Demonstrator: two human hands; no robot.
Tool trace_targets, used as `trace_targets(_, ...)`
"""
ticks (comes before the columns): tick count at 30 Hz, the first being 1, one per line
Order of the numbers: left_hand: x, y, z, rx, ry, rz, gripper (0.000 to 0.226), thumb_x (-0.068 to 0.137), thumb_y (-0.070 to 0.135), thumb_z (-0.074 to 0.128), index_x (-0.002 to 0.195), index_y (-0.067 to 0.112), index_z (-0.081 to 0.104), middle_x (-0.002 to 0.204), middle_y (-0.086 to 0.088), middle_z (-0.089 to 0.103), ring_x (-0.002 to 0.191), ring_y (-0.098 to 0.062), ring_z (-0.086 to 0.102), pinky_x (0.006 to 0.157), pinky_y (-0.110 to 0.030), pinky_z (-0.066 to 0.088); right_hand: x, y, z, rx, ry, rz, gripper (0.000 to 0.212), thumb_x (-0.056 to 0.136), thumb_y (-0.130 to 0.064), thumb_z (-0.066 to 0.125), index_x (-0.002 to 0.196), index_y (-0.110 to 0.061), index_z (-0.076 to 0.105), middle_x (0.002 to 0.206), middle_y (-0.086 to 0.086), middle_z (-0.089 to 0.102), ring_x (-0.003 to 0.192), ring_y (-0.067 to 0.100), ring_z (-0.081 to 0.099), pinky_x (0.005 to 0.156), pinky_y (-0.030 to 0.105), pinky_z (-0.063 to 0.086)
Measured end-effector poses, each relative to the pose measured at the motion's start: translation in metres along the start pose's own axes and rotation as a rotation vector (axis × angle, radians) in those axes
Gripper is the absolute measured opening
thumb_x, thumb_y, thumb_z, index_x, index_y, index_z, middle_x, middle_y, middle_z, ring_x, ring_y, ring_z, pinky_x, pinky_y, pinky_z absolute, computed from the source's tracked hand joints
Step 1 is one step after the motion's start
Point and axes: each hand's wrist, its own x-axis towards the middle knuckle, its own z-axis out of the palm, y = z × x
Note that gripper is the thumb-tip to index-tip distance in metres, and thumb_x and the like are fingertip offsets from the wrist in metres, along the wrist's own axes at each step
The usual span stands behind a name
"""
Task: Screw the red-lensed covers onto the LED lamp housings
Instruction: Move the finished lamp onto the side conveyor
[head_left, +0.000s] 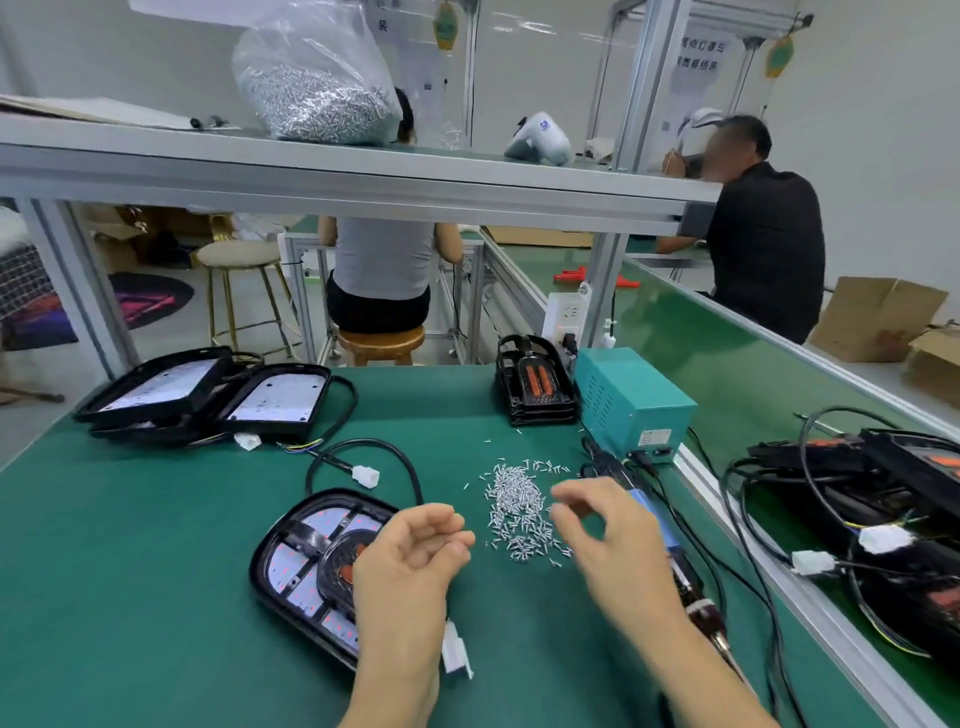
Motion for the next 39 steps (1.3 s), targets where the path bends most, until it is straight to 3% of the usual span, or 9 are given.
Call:
trace_targets(4, -0.004, -0.001, 0.002, 0.033, 0.017, 0.056, 0.033, 0.077, -0.024, 0.058, 0.084, 0.007, 0.065, 0.077, 0.000, 0.073, 0.072, -0.012, 0.071, 0.064, -0.014, 0.052, -0.040, -0.042, 0.018, 0.405, -0.291, 0.105, 0.025, 0.088, -0.011, 0.069, 0.070, -0.028, 0.073, 0.072, -0.010, 0.069, 0.068, 0.003, 0.059, 0.071, 0.017, 0.046)
trace_targets(11, -0.016, 0.002, -0.003, 0.208, 0.024, 0.190, 0.041, 0.080, -0.019, 0.058, 0.079, 0.021, 0.069, 0.079, -0.005, 0.072, 0.077, -0.012, 0.070, 0.071, -0.020, 0.054, -0.052, -0.051, 0.034, 0.752, -0.355, 0.434, 0.025, 0.089, -0.005, 0.064, 0.070, -0.011, 0.078, 0.062, 0.004, 0.067, 0.053, 0.008, 0.053, 0.054, 0.014, 0.041)
trace_targets(19, -0.025, 0.005, -0.006, 0.374, 0.017, 0.442, 0.051, 0.071, -0.008, 0.060, 0.078, 0.042, 0.066, 0.080, 0.010, 0.067, 0.074, -0.012, 0.069, 0.071, -0.015, 0.051, -0.057, -0.054, 0.045, 1.193, -0.275, 0.797, 0.019, 0.066, -0.011, 0.066, 0.072, 0.003, 0.077, 0.081, 0.023, 0.058, 0.076, 0.024, 0.049, 0.072, 0.031, 0.040)
trace_targets(21, -0.025, 0.002, -0.010, 0.365, 0.013, 0.449, 0.055, 0.071, -0.012, 0.060, 0.077, 0.042, 0.066, 0.081, 0.008, 0.068, 0.075, -0.015, 0.070, 0.071, -0.016, 0.052, -0.056, -0.055, 0.045, 1.180, -0.300, 0.812, 0.019, 0.067, -0.010, 0.066, 0.076, 0.003, 0.077, 0.082, 0.022, 0.058, 0.080, 0.025, 0.049, 0.072, 0.032, 0.041)
trace_targets(25, -0.025, 0.002, -0.018, 0.388, -0.064, 0.446, 0.050, 0.068, -0.019, 0.048, 0.081, 0.024, 0.068, 0.091, 0.009, 0.068, 0.086, -0.013, 0.068, 0.078, -0.017, 0.051, -0.052, -0.055, 0.047, 1.076, -0.303, 0.781, 0.014, 0.065, -0.010, 0.067, 0.067, -0.002, 0.077, 0.062, 0.014, 0.058, 0.052, 0.018, 0.049, 0.056, 0.027, 0.048)
trace_targets(29, -0.022, 0.004, -0.036, 0.417, -0.106, 0.420, 0.049, 0.066, -0.020, 0.049, 0.087, 0.019, 0.069, 0.102, 0.014, 0.067, 0.103, -0.008, 0.063, 0.092, -0.017, 0.046, -0.039, -0.043, 0.047, 0.784, -0.257, 0.535, 0.010, 0.077, -0.002, 0.072, 0.071, -0.007, 0.077, 0.057, 0.005, 0.056, 0.052, 0.012, 0.046, 0.056, 0.023, 0.043)
trace_targets(32, -0.013, 0.009, -0.044, 0.369, -0.141, 0.269, 0.053, 0.075, -0.024, 0.047, 0.091, 0.022, 0.068, 0.100, 0.019, 0.069, 0.098, -0.004, 0.064, 0.088, -0.015, 0.047, -0.028, -0.035, 0.046, 0.566, -0.248, 0.370, 0.014, 0.083, -0.009, 0.070, 0.069, -0.012, 0.073, 0.057, -0.005, 0.056, 0.056, 0.007, 0.046, 0.059, 0.018, 0.040)
trace_targets(36, 0.001, 0.016, -0.056, 0.343, 0.005, 0.227, 0.049, 0.080, -0.021, 0.049, 0.091, 0.023, 0.069, 0.097, 0.017, 0.070, 0.087, 0.002, 0.065, 0.070, -0.011, 0.047, -0.026, -0.026, 0.049, 0.342, -0.214, 0.310, 0.021, 0.085, -0.013, 0.070, 0.065, -0.020, 0.072, 0.060, -0.013, 0.064, 0.058, 0.002, 0.051, 0.060, 0.015, 0.040)
trace_targets(39, 0.008, 0.016, -0.074, 0.390, 0.151, 0.234, 0.049, 0.080, -0.017, 0.053, 0.089, 0.028, 0.069, 0.095, 0.021, 0.069, 0.089, 0.006, 0.062, 0.077, -0.009, 0.047, -0.037, -0.023, 0.052, 0.178, -0.231, 0.272, 0.025, 0.084, -0.015, 0.069, 0.062, -0.028, 0.069, 0.068, -0.017, 0.068, 0.062, -0.002, 0.057, 0.062, 0.011, 0.042)
